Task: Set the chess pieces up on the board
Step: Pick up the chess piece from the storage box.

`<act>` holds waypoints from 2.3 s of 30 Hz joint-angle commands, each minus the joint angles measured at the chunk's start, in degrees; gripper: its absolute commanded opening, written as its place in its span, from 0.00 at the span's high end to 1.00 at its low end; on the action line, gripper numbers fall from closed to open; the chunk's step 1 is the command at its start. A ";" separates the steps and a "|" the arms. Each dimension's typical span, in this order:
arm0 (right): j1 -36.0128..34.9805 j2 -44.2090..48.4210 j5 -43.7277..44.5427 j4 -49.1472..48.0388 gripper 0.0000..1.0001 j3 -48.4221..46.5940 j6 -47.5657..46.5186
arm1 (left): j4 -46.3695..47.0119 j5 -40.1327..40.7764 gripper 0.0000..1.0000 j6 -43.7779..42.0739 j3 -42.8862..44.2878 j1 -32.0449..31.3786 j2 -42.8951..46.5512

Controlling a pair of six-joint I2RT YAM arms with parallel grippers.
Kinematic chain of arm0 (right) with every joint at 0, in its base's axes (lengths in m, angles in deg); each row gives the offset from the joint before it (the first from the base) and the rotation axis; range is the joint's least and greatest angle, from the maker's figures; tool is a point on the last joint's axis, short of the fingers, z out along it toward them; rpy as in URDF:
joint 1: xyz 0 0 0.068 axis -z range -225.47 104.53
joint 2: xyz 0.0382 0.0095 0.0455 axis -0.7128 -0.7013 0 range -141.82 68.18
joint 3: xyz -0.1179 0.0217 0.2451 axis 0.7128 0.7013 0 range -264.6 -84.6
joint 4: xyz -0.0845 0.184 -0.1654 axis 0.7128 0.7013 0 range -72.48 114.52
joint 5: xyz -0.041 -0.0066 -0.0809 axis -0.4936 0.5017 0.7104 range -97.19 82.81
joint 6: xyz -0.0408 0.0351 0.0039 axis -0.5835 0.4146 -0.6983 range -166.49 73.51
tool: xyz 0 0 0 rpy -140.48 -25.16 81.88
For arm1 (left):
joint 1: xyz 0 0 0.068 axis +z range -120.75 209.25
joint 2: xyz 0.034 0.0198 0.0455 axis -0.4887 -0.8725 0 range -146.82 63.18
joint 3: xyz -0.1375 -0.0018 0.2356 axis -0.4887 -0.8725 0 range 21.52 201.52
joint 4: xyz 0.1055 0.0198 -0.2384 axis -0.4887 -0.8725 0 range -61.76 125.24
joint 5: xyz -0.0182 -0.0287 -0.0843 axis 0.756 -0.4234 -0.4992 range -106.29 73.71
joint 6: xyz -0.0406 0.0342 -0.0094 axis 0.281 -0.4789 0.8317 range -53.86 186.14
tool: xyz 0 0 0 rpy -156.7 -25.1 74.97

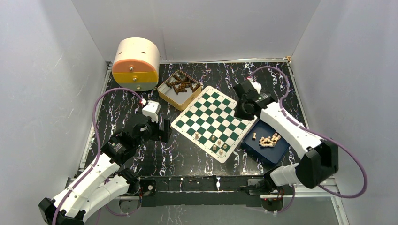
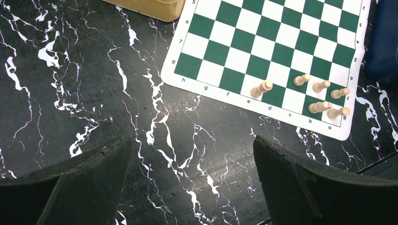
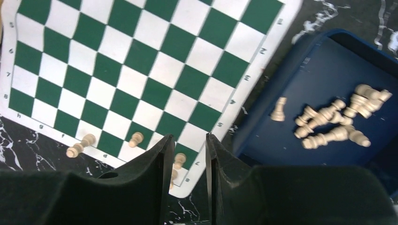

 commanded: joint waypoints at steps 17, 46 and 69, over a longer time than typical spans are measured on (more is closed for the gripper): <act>22.15 7.97 -6.09 -4.40 0.64 16.87 -7.09 | -0.13 0.38 0.02 -0.10 0.21 -0.16 0.84; 25.41 2.20 -12.77 -14.71 0.62 25.32 -6.91 | -0.21 0.61 0.02 -0.16 0.22 -0.16 0.99; 25.47 1.01 -12.94 -17.02 0.67 27.88 -7.43 | -0.25 0.64 0.02 -0.14 0.29 -0.16 0.83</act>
